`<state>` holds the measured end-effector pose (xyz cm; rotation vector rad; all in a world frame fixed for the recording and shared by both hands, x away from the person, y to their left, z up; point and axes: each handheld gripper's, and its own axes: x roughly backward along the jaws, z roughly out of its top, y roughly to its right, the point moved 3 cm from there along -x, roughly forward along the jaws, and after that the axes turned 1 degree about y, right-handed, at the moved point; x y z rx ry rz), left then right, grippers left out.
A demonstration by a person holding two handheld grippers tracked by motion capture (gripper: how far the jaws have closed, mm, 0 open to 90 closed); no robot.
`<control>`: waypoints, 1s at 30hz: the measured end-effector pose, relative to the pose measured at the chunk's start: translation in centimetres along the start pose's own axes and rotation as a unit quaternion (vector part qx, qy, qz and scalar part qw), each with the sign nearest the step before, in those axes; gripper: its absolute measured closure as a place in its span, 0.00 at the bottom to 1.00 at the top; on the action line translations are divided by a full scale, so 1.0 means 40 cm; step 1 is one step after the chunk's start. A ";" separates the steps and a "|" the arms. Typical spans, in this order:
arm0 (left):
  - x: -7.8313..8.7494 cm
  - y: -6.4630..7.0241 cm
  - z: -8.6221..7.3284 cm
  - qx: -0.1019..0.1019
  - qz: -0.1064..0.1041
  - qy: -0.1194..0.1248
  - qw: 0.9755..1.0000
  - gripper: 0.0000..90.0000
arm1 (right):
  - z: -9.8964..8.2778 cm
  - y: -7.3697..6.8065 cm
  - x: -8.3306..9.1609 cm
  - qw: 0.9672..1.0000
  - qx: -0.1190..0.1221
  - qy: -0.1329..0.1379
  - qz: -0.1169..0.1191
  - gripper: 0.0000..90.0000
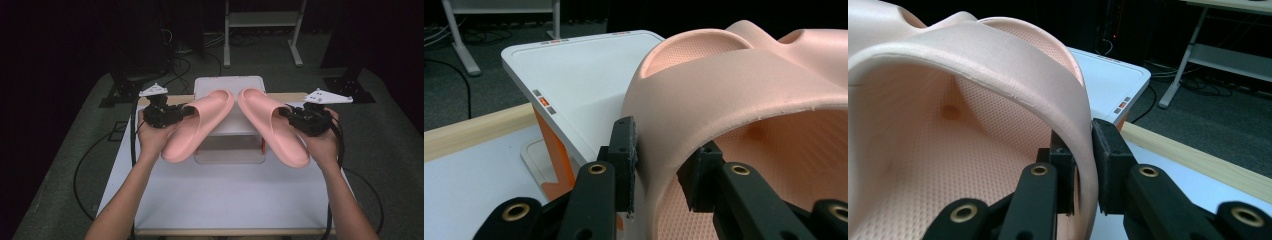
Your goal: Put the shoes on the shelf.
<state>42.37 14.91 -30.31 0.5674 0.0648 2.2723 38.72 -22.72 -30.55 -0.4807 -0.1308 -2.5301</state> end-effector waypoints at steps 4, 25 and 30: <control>-0.008 -0.002 0.003 0.000 0.004 -0.006 1.000 0.78 | 0.000 0.002 -0.005 1.000 -0.002 -0.001 -0.001 0.89; -0.052 -0.007 0.039 0.006 0.021 -0.010 1.000 0.76 | 0.018 0.022 -0.043 1.000 -0.010 -0.012 -0.019 0.87; -0.062 -0.013 0.045 0.010 0.025 -0.012 1.000 0.75 | 0.023 0.028 -0.054 1.000 -0.017 -0.014 -0.023 0.87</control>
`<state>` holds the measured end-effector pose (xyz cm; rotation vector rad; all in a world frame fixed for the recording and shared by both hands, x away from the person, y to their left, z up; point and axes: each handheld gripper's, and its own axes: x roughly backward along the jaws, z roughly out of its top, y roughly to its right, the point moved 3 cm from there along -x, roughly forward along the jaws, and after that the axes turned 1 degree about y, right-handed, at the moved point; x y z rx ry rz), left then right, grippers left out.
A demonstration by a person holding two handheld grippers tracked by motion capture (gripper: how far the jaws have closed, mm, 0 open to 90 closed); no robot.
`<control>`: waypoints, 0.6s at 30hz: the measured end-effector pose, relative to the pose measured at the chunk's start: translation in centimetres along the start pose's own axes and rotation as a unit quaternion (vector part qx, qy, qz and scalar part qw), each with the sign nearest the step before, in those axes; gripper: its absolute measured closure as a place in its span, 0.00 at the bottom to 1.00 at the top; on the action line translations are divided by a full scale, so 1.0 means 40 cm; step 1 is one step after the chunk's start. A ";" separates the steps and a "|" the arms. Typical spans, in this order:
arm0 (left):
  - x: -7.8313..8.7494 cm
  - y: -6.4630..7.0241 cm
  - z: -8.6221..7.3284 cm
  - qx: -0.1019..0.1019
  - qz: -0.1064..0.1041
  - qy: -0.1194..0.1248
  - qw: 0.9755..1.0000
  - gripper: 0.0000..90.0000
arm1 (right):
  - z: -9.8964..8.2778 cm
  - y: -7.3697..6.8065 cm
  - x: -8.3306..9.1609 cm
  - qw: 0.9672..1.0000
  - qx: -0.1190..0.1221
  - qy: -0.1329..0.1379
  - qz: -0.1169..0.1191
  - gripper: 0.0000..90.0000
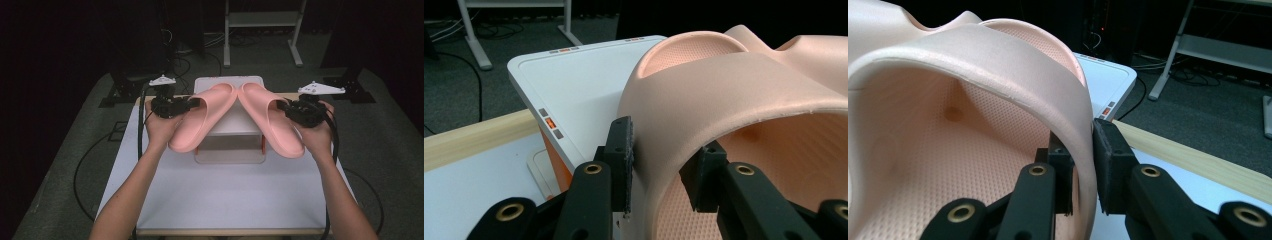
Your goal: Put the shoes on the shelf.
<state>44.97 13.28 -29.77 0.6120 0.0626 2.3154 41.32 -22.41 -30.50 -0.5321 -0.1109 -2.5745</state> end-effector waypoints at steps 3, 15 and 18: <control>-0.009 -0.003 -0.001 0.004 0.002 0.000 1.000 0.75 | 0.003 0.002 -0.007 1.000 -0.004 -0.005 -0.003 0.87; -0.023 -0.018 0.003 0.020 0.007 0.000 1.000 0.73 | 0.016 0.002 -0.036 1.000 -0.017 -0.017 -0.012 0.86; -0.026 -0.022 0.006 0.028 0.009 0.003 1.000 0.73 | 0.019 0.000 -0.045 1.000 -0.019 -0.021 -0.010 0.86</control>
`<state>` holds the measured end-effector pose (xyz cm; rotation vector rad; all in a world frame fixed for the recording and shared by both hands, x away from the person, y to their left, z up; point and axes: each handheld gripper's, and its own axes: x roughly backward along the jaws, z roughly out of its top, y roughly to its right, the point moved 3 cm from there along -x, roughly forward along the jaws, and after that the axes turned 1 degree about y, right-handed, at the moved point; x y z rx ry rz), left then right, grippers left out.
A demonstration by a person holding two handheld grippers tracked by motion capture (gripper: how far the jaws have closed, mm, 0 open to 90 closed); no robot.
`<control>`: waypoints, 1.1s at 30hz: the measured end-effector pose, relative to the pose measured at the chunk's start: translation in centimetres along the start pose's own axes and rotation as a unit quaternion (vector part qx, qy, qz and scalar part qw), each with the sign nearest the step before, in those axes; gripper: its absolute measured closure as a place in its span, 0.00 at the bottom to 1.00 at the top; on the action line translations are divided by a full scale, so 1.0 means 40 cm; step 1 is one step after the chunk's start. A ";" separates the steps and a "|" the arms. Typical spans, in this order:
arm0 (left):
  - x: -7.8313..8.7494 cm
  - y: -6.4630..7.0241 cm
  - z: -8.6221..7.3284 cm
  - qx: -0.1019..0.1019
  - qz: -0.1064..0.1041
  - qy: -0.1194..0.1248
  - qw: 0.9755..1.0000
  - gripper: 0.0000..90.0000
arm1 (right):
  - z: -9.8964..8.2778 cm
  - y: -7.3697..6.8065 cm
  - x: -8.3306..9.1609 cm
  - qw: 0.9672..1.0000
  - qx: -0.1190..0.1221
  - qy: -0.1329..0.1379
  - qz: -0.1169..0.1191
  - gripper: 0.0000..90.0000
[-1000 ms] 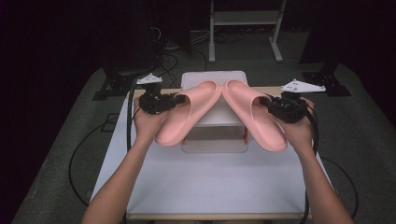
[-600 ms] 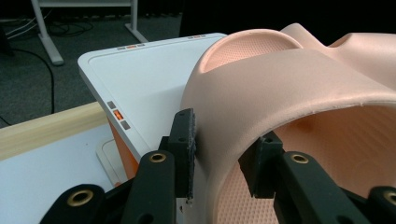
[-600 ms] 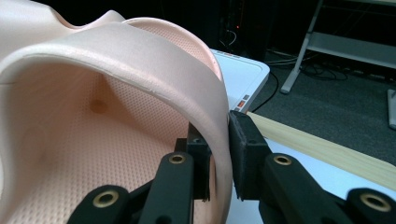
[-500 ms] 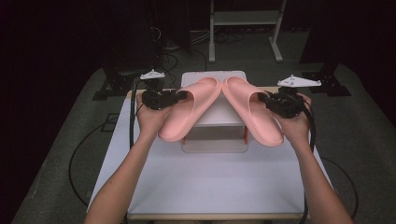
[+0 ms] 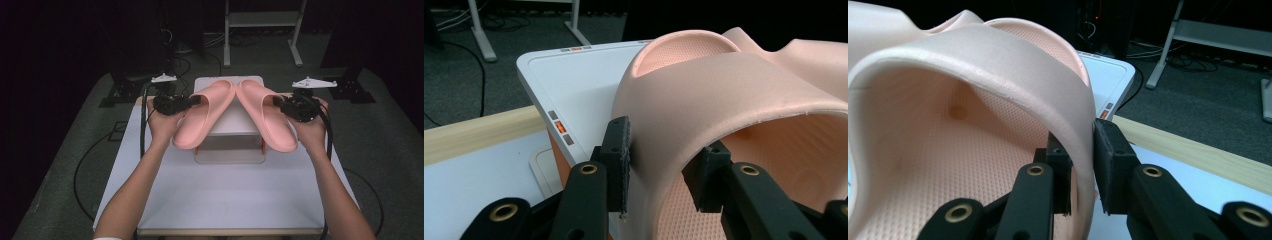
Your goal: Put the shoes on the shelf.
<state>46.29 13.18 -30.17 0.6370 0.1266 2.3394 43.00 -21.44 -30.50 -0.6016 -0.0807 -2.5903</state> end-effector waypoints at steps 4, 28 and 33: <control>-0.004 0.001 0.006 -0.001 0.004 0.001 1.000 0.72 | 0.004 -0.004 -0.010 1.000 -0.001 0.000 -0.001 0.85; -0.037 0.013 0.021 0.015 0.014 0.004 1.000 0.68 | 0.011 0.001 -0.034 1.000 -0.022 -0.002 -0.015 0.82; -0.038 0.008 0.025 0.021 0.019 0.009 1.000 0.67 | 0.012 -0.002 -0.035 1.000 -0.022 -0.002 -0.017 0.81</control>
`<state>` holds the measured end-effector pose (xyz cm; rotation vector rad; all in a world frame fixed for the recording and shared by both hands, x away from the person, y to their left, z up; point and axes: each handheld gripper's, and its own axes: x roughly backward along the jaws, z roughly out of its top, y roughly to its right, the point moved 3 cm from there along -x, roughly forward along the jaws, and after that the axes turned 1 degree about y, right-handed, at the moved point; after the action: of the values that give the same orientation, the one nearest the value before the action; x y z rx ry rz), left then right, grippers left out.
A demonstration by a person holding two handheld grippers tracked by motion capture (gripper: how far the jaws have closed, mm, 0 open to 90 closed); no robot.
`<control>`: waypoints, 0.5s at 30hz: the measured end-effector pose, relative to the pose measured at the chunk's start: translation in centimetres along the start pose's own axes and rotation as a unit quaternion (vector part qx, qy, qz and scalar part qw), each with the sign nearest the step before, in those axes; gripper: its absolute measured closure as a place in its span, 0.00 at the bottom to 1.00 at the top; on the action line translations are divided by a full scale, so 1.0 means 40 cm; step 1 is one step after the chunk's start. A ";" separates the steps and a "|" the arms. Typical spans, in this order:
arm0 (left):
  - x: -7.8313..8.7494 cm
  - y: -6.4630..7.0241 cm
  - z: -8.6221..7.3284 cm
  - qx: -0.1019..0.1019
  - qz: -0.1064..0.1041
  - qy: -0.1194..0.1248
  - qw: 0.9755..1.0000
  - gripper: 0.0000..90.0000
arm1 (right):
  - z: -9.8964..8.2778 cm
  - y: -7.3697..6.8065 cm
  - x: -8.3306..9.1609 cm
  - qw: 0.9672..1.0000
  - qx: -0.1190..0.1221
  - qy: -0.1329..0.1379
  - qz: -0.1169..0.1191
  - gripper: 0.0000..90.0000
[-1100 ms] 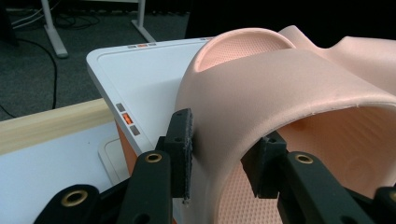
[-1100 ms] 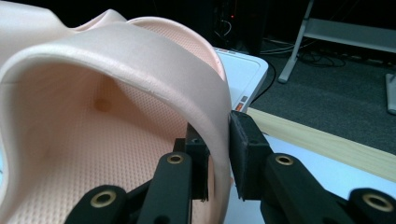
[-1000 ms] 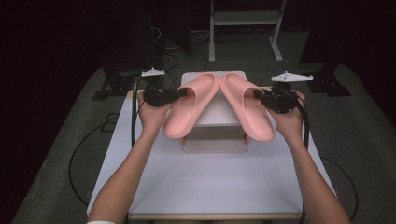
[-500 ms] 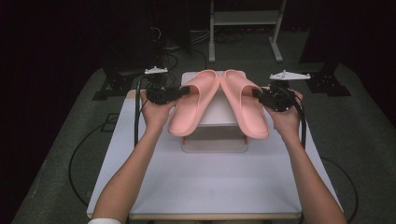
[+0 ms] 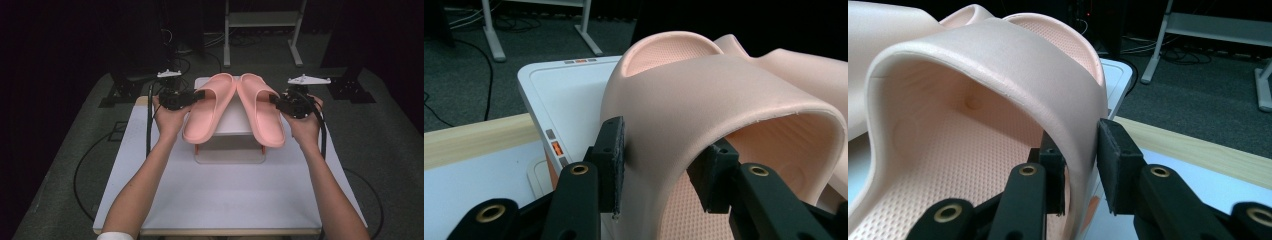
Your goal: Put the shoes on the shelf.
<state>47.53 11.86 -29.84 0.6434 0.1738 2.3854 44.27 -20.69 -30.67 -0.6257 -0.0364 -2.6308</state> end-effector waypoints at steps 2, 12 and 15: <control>-0.001 -0.001 0.001 0.000 0.001 -0.001 1.000 0.67 | 0.002 -0.002 -0.001 1.000 0.000 0.000 0.000 0.81; -0.013 0.005 0.005 0.007 0.000 0.007 1.000 0.65 | 0.014 -0.007 -0.012 1.000 -0.005 0.005 -0.006 0.78; -0.015 0.005 0.006 0.010 0.000 0.008 1.000 0.64 | 0.015 -0.008 -0.014 1.000 -0.007 0.004 -0.008 0.78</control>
<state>47.93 11.32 -29.83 0.6328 0.2038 2.3918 44.84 -20.12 -30.36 -0.6213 -0.0217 -2.6503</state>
